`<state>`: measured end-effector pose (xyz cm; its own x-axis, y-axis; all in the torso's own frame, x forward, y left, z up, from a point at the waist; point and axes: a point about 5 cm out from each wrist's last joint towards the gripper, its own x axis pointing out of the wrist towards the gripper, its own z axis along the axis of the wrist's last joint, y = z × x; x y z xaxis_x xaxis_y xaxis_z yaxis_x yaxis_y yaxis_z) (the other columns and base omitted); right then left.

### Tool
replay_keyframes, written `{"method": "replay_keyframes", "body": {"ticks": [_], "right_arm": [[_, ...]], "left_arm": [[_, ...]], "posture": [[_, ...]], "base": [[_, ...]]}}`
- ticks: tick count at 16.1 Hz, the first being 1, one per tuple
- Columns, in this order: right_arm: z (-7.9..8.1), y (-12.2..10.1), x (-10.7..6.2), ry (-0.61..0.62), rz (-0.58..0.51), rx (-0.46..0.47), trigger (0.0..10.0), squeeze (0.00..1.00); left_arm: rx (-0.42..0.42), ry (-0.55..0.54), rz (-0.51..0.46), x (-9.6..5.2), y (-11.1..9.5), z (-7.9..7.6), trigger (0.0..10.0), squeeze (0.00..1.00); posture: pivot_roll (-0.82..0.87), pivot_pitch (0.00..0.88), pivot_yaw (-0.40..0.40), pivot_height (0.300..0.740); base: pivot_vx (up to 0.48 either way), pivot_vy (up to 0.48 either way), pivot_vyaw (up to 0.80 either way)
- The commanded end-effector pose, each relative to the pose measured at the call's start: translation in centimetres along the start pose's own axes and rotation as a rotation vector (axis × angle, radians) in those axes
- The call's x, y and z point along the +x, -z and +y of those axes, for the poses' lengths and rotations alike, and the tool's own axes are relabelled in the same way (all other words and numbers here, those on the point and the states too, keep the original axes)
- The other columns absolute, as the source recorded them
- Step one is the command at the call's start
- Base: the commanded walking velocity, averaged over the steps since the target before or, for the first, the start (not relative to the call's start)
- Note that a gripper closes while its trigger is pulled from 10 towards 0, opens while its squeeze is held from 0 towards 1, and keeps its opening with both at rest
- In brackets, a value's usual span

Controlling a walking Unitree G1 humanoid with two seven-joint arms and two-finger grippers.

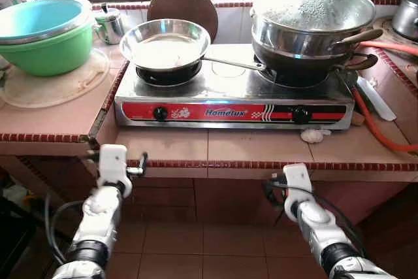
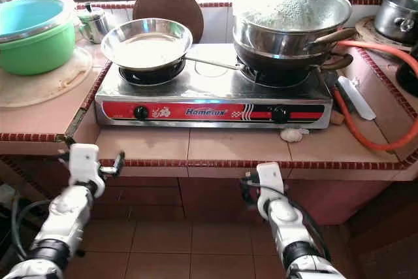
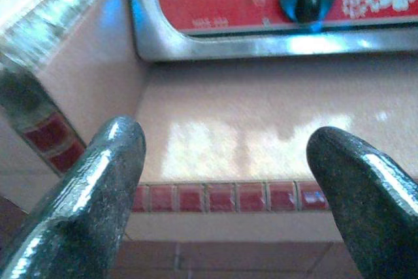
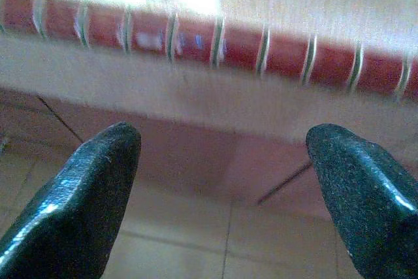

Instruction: Kitchen organization

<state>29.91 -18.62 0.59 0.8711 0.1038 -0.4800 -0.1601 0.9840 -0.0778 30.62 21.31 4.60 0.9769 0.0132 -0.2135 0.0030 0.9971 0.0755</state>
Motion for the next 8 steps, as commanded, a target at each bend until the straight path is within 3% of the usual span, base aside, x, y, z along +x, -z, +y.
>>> {"method": "replay_keyframes", "body": {"ticks": [1,4,5,7,8], "right_arm": [[-0.1,-0.6,0.0,-0.012,-0.032,-0.003,10.0,0.00],[-0.2,-1.9,-0.3,-0.036,-0.111,-0.013,10.0,0.00],[0.0,-3.1,-0.6,-0.069,-0.165,-0.015,10.0,0.00],[0.2,-4.2,-1.2,-0.095,-0.212,-0.017,10.0,0.00],[0.2,-5.4,-2.2,-0.116,-0.263,-0.016,10.0,0.00]], "left_arm": [[0.000,0.006,0.037,-0.8,0.8,0.4,10.0,0.00],[-0.006,0.024,0.038,-3.5,1.3,0.2,10.0,0.00],[-0.001,0.025,0.017,-5.0,0.7,0.2,10.0,0.00],[0.018,0.025,0.000,-6.1,-0.2,0.4,10.0,0.00],[0.017,-0.010,-0.013,-7.5,-1.3,0.9,10.0,0.00]], "posture": [[-0.12,0.005,0.018,0.740],[-0.12,0.015,0.023,0.740],[-0.11,0.026,0.023,0.740],[-0.10,0.030,0.022,0.740],[-0.09,0.039,0.024,0.740]], "base": [[0.000,0.000,0.00],[0.000,0.000,0.00],[0.000,0.000,0.00],[0.000,0.000,0.00],[0.000,0.000,0.00]]}}
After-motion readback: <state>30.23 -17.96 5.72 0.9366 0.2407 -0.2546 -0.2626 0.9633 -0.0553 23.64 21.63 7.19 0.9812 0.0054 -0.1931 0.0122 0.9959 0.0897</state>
